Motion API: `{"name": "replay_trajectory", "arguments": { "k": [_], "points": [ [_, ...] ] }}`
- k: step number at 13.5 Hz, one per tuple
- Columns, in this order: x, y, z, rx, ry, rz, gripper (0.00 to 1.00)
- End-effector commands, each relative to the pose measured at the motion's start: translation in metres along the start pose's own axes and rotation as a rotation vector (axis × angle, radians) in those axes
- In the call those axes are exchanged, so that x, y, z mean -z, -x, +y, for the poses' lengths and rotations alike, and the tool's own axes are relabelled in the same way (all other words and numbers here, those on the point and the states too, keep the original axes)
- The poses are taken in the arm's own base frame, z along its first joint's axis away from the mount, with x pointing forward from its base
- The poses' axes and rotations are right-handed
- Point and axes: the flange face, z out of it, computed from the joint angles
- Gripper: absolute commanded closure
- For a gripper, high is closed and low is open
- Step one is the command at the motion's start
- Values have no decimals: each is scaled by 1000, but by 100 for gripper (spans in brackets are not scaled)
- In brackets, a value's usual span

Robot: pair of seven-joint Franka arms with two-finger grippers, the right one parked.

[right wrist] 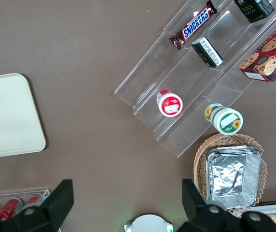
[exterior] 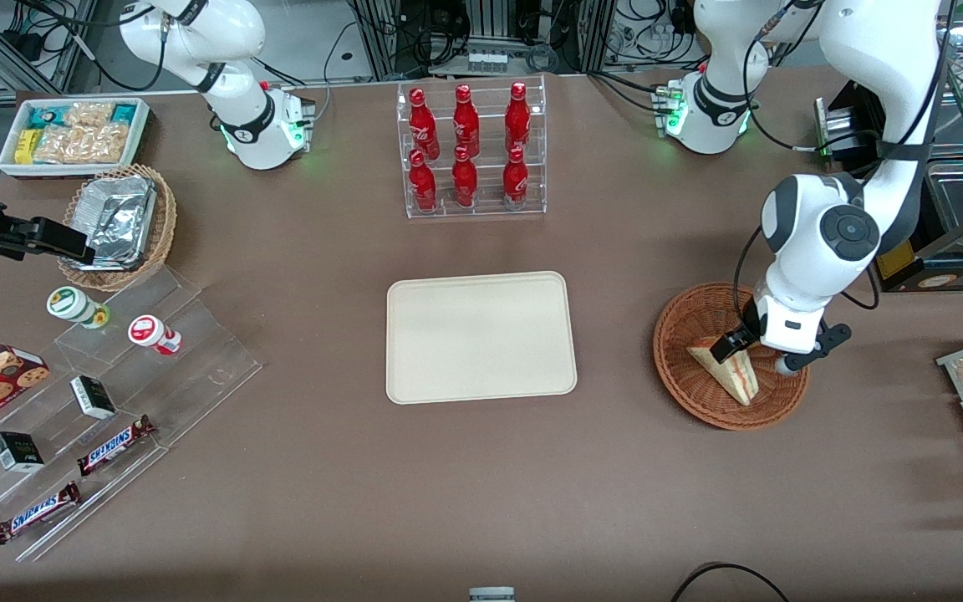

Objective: Place sandwich from basket to tray
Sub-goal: 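Lower the open left gripper around the sandwich and close it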

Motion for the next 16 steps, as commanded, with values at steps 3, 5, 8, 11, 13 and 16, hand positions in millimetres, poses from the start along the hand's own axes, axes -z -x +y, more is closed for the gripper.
{"name": "replay_trajectory", "arguments": {
  "k": [3,5,8,11,13,16],
  "points": [
    [-22,7,-2,18,13,16,0],
    [-31,7,-3,20,10,11,0],
    [-38,10,-4,17,7,8,13],
    [-42,13,-7,15,1,-1,95],
    [-35,10,-4,14,6,6,100],
    [5,4,-1,-7,-7,3,100]
  ]
}}
